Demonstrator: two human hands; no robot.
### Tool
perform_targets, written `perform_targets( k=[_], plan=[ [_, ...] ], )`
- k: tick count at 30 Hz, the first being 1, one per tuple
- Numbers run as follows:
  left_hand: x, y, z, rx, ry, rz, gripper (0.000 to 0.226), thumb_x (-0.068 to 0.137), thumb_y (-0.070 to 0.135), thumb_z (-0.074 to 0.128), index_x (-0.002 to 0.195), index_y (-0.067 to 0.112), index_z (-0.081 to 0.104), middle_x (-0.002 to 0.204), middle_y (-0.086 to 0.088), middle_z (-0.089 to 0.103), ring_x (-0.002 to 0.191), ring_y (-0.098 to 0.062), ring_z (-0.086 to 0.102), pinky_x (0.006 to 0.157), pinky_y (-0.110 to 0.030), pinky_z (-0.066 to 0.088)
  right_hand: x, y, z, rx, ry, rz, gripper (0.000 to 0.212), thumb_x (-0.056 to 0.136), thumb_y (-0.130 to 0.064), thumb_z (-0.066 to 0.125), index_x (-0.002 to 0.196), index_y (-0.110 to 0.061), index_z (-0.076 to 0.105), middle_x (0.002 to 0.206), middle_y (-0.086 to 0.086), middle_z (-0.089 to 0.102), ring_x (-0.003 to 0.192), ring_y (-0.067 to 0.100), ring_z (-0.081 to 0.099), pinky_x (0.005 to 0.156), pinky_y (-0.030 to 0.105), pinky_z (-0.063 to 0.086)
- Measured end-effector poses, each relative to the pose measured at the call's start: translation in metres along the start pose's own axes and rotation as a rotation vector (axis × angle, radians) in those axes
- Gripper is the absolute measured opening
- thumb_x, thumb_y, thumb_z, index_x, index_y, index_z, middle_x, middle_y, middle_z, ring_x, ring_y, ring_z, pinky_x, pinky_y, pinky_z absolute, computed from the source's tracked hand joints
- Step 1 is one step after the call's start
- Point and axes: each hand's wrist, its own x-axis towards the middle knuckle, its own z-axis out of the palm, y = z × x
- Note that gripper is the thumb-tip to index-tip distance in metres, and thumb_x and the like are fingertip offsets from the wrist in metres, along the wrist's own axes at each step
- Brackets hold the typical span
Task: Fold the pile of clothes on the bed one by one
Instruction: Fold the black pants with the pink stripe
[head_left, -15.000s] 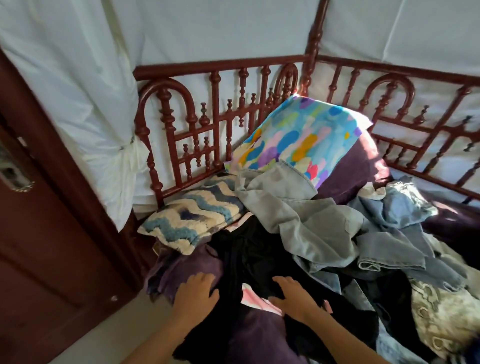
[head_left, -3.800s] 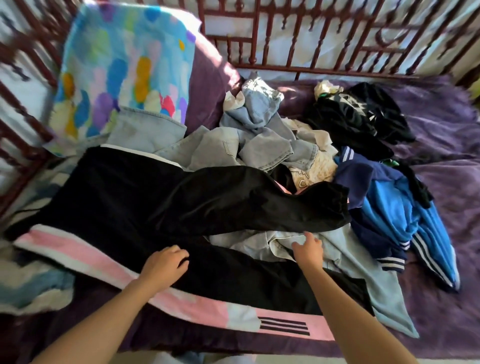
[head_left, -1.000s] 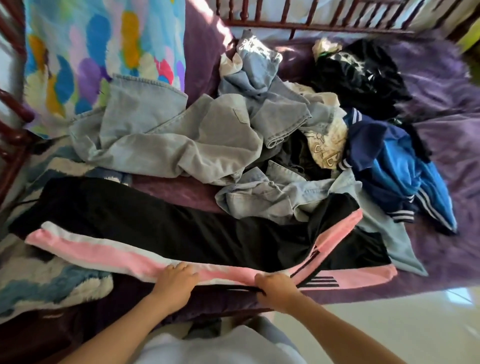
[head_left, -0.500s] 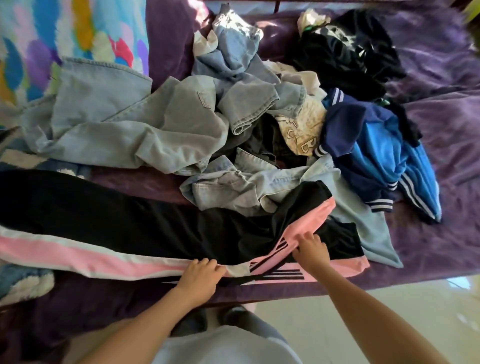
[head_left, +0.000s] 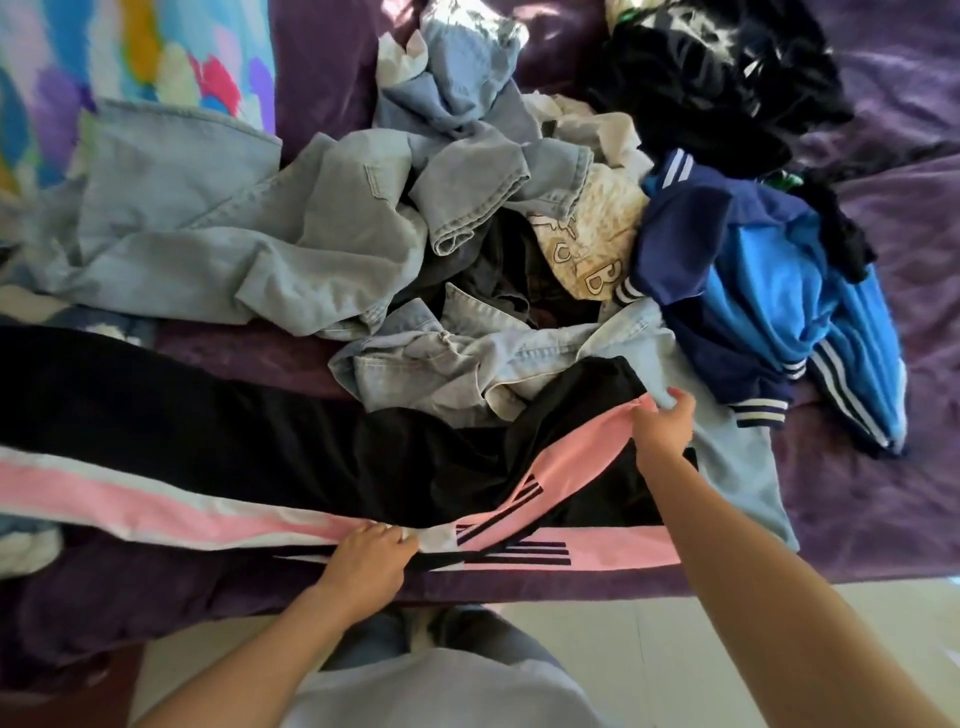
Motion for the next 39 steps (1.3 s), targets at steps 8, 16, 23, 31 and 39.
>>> perform_targets(
  k=[8, 16, 23, 31, 39],
  plan=[
    [0.019, 0.015, -0.006, 0.092, -0.089, 0.078, 0.032, 0.091, 0.02, 0.039, 0.121, 0.018, 0.051, 0.128, -0.002, 0.054, 0.119, -0.022, 0.049, 0.096, -0.034, 0.037, -0.008, 0.064, -0.094, 0.034, 0.289, -0.013, 0.035, 0.087, -0.011, 0.049, 0.121, -0.013, 0.049, 0.103, 0.012, 0.057, 0.09, 0.028, 0.054, 0.079, 0.03, 0.038],
    [0.018, 0.017, -0.015, 0.17, -0.254, 0.157, 0.025, 0.087, 0.017, 0.04, 0.109, 0.014, 0.052, 0.121, -0.007, 0.058, 0.11, -0.028, 0.053, 0.085, -0.037, 0.04, -0.012, 0.134, -0.105, -0.287, 0.057, 0.219, 0.047, 0.089, -0.021, 0.053, 0.132, -0.007, 0.042, 0.127, 0.028, 0.045, 0.115, 0.045, 0.045, 0.099, 0.049, 0.039],
    [0.019, 0.014, -0.011, 0.137, -0.099, 0.076, 0.034, 0.093, 0.039, 0.038, 0.119, 0.019, 0.048, 0.124, -0.002, 0.048, 0.117, -0.022, 0.043, 0.09, -0.035, 0.037, -0.008, 0.119, -0.092, -0.136, -0.019, 0.235, 0.049, 0.084, -0.017, 0.059, 0.129, -0.003, 0.045, 0.126, 0.02, 0.051, 0.114, 0.037, 0.047, 0.093, 0.042, 0.042],
    [0.009, -0.002, -0.002, 0.056, -0.012, -0.125, 0.054, 0.093, 0.033, 0.038, 0.145, 0.027, 0.026, 0.155, -0.003, 0.017, 0.141, -0.019, 0.015, 0.11, -0.036, 0.021, -0.001, 0.113, -0.089, -0.016, -0.011, 0.261, 0.04, 0.078, -0.01, 0.067, 0.115, -0.004, 0.055, 0.112, 0.016, 0.058, 0.097, 0.031, 0.054, 0.079, 0.036, 0.044],
    [0.008, -0.011, -0.002, -0.082, -0.076, -0.154, 0.059, 0.093, 0.032, 0.037, 0.149, 0.028, 0.019, 0.157, 0.001, 0.013, 0.141, -0.017, 0.015, 0.111, -0.034, 0.023, -0.005, 0.081, -0.102, 0.135, -0.119, 0.328, 0.017, 0.082, -0.004, 0.064, 0.073, -0.002, 0.049, 0.064, 0.009, 0.046, 0.053, 0.019, 0.043, 0.032, 0.014, 0.033]
  ],
)
